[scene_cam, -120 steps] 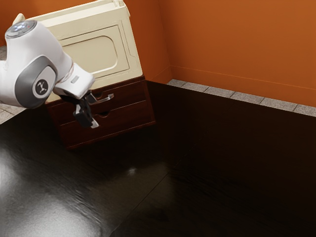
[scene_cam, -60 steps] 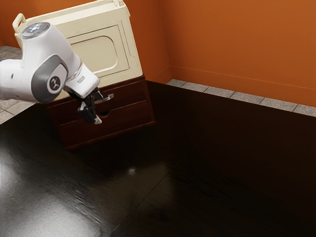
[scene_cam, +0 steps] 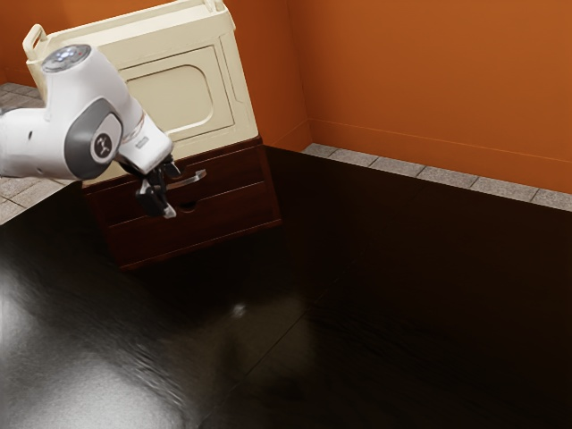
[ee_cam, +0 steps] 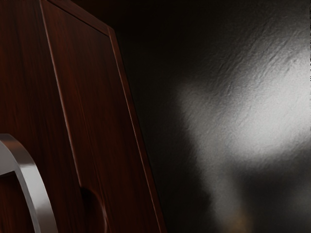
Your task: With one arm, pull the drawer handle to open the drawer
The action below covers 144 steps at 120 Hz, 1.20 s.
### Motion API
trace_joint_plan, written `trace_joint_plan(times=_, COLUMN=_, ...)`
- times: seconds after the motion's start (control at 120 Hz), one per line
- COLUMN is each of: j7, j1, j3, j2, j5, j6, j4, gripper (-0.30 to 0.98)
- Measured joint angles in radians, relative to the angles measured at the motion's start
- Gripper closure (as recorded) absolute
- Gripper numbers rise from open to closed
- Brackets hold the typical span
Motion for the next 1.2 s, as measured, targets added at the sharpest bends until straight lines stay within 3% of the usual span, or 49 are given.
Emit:
trace_joint_plan(times=0.375, j7=0.012, j1=-0.003, j3=0.001, j2=0.047, j5=0.016, j6=0.065, j4=0.002, gripper=-0.05)
trace_joint_plan(times=0.583, j7=0.013, j1=-0.003, j3=0.013, j2=0.055, j5=0.016, j6=0.075, j4=0.000, gripper=0.00)
trace_joint_plan(times=1.2, j7=-0.008, j1=-0.022, j3=0.003, j2=-0.054, j5=0.022, j6=0.079, j4=-0.130, gripper=0.03)
